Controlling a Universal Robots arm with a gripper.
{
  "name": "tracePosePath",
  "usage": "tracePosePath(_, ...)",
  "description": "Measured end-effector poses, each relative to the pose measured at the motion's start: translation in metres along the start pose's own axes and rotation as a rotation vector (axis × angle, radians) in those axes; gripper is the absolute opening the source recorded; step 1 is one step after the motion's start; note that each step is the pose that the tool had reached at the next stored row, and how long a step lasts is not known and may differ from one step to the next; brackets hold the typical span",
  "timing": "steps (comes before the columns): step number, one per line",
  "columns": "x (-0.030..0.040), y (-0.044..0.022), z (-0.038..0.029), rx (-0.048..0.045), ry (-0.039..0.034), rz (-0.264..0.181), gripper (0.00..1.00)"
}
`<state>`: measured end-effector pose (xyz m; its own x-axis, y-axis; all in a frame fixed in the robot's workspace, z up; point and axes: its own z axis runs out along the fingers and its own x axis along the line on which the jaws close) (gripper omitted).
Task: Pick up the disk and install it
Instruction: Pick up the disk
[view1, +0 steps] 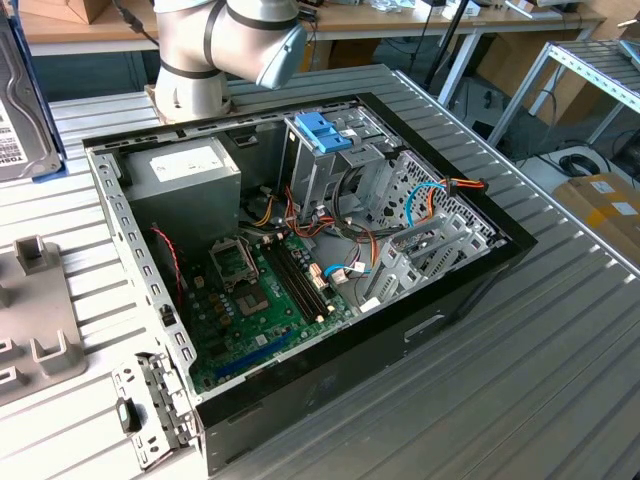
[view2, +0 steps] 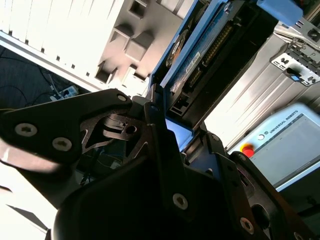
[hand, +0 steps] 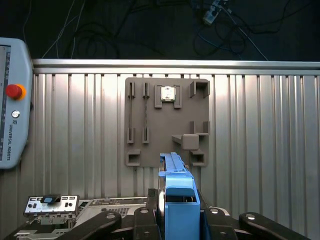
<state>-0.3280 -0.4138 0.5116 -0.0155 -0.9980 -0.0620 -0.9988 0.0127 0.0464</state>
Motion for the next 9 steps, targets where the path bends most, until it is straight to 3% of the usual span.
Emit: tracePosePath(9, 0.0, -0.0043, 0.0, 0.0, 0.0, 0.0, 0.37)
